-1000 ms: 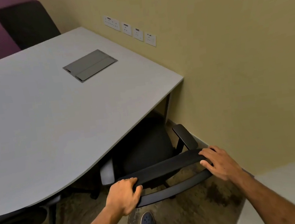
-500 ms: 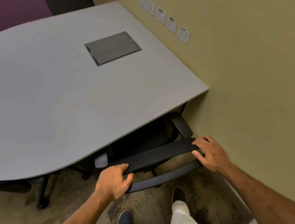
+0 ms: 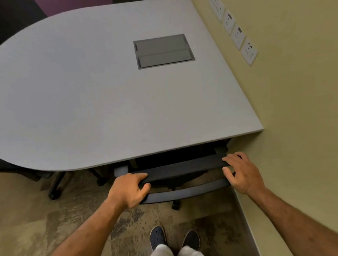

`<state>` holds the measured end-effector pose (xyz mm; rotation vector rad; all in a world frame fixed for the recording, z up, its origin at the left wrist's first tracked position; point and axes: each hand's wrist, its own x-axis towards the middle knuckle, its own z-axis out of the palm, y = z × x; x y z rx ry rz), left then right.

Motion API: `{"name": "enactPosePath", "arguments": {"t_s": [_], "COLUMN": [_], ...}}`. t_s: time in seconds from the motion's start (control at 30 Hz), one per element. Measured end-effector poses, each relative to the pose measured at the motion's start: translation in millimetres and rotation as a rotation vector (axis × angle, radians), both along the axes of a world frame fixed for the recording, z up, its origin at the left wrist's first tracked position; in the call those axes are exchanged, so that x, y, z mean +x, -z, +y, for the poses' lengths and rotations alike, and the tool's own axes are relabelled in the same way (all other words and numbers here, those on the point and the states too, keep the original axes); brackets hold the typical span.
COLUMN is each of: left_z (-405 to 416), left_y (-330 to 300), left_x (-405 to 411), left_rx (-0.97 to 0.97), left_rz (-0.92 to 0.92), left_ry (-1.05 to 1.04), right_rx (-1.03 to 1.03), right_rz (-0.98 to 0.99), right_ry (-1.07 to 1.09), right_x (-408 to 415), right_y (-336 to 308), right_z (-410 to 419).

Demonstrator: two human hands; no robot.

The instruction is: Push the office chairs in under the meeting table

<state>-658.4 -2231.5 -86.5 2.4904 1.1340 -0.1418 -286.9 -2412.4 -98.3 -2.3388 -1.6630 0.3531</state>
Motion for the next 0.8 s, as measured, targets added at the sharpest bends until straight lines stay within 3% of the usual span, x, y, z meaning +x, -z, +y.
{"name": "enactPosePath", "arguments": {"t_s": [0.53,0.8], "left_z": [48.7,59.6], "left_y": [1.9,-33.8], "left_x": [57.0,68.2], "left_rx": [-0.033,-0.024], "left_rz": [-0.005,-0.019], "left_ry": [-0.016,0.036], "right_rx": [0.020,-0.142], "right_rz": [0.017,-0.013], "right_ry": [0.000,-0.053], "right_x": [62.5,65.5], "right_y": [12.2,-8.9], "right_z": [55.6,63.7]}}
